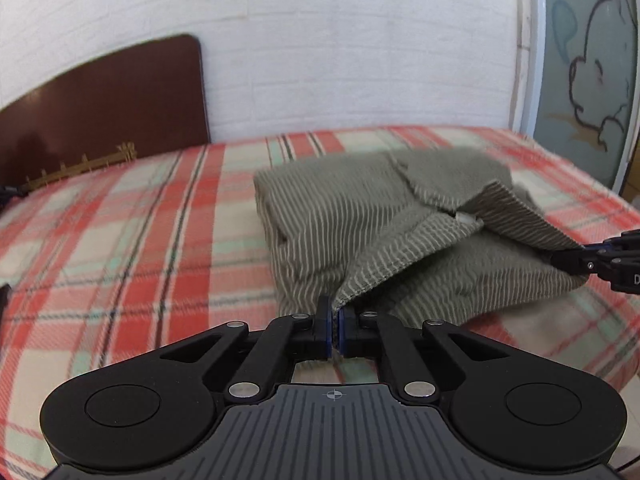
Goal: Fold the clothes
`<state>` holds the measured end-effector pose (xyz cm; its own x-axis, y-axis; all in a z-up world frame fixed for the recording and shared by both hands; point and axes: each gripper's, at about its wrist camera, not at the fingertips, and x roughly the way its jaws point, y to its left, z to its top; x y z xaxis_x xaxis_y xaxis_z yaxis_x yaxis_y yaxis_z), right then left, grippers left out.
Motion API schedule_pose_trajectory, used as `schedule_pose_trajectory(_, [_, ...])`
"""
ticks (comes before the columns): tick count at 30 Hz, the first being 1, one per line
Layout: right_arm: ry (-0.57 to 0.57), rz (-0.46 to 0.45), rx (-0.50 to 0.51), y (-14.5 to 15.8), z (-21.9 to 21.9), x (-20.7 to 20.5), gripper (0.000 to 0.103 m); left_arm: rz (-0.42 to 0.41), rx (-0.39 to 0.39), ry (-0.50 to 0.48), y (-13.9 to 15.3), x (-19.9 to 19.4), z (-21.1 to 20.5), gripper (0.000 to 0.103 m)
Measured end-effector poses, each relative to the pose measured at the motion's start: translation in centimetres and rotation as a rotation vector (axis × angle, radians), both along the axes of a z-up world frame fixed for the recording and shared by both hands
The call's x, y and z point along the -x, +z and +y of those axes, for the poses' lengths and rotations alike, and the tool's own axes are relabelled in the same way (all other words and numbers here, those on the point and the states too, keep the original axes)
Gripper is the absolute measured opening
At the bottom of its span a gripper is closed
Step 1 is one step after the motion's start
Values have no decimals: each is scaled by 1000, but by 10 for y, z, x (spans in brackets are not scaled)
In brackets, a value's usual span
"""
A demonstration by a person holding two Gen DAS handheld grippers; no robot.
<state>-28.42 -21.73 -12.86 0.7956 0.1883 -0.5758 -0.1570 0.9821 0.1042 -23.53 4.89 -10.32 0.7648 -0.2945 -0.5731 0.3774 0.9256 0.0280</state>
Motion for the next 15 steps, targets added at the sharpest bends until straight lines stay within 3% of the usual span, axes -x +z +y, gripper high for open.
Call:
schedule_pose_trajectory(7, [8,28,-29,-10,-4,-3,6,-30,-91,-61,-13,15,-11,0])
schedule_pose_trajectory(15, [76,90,-84,-8,-7,8,5,-11,-52,-21,-14,20,0,1])
